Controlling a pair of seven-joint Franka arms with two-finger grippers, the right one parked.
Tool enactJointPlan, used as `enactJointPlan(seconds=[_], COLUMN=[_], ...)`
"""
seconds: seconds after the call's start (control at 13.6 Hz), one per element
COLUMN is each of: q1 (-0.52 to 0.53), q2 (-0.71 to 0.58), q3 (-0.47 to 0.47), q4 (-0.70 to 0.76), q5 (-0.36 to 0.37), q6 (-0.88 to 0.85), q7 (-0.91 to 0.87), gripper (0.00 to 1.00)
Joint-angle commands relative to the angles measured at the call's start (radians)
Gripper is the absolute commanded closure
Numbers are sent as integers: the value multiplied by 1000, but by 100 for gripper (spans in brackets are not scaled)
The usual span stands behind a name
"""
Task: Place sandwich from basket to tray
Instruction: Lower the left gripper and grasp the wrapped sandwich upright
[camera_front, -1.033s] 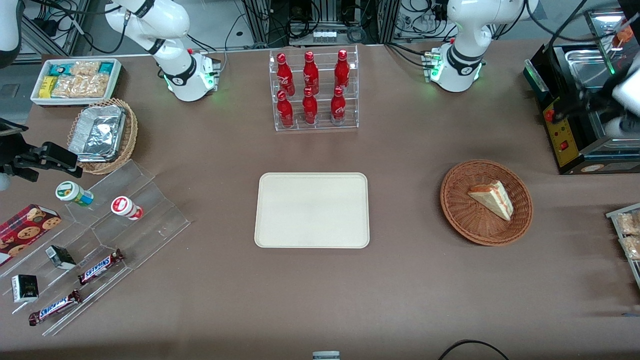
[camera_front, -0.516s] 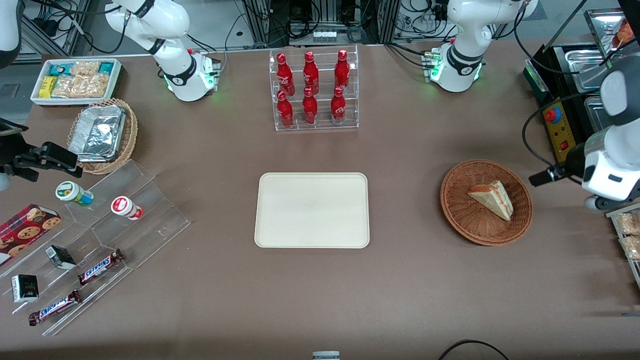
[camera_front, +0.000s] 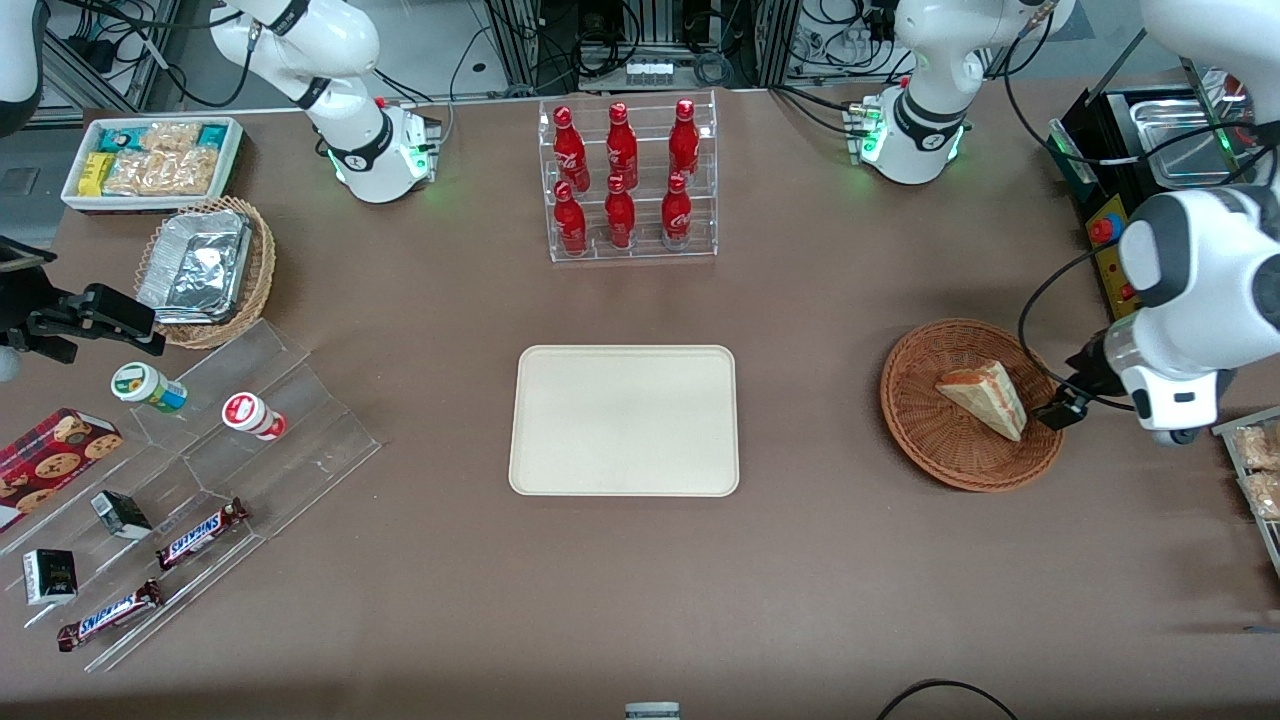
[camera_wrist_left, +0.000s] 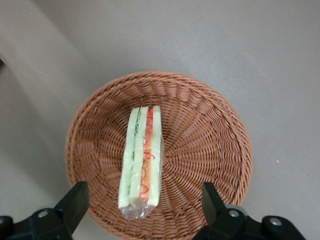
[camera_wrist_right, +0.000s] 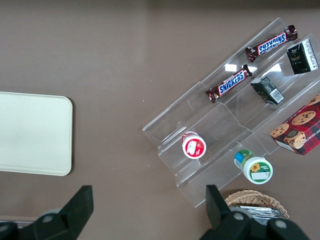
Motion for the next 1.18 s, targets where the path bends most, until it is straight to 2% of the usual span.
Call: enactJointPlan(seconds=[0.0,0.59,0.96,1.03,1.11], q1=[-18,-21,-33,-33,-33], q2=[-25,-5,26,29,24], q3=[-6,-6,-6,-6,-8], q4=[-128,-247,-247,-247,-245], q5=[-2,-2,-4,-5,-4], q6=[123,272,292,295,306], q7=[-93,-98,-107,-127,-153], gripper=[0,0,2,19,62])
